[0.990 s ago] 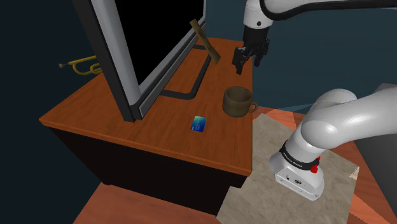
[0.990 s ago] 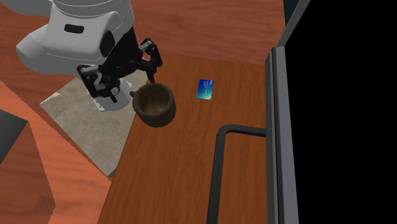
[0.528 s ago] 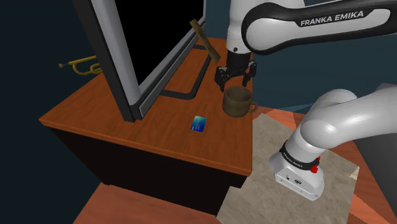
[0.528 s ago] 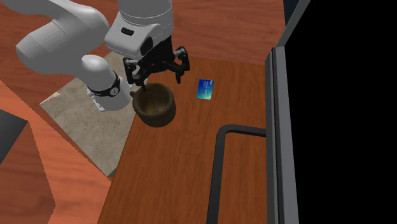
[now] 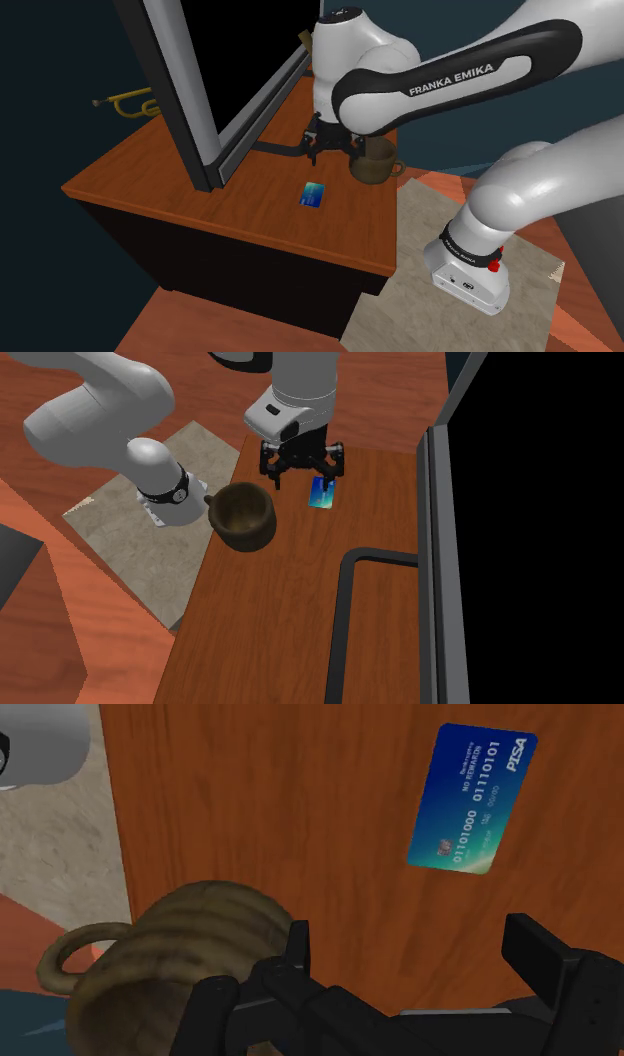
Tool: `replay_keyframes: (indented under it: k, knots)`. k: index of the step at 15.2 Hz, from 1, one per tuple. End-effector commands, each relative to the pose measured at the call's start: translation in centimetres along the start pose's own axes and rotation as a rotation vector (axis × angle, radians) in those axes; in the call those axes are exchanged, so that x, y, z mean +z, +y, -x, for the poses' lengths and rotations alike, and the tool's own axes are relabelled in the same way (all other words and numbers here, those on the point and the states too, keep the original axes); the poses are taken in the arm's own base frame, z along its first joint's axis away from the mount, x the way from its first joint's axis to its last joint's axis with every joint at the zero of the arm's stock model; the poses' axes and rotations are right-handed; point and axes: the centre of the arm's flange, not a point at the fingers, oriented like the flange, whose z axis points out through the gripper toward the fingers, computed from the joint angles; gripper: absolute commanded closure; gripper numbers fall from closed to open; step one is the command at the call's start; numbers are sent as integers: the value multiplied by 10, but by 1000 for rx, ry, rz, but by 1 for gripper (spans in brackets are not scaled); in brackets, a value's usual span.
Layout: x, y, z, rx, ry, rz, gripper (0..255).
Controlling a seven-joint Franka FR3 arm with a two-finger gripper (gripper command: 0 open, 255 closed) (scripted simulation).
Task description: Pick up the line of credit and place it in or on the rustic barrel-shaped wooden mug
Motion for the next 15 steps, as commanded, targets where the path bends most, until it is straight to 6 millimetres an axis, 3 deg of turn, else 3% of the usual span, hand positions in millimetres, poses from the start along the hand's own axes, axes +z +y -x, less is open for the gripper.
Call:
replay_keyframes:
  k: [1,3,10,15]
  knots:
    - [15,-21,5,97,8,-2,0]
    - [27,-42,9,177,17,-2,0]
    - [64,-42,9,177,17,-2,0]
    - [67,-42,9,177,17,-2,0]
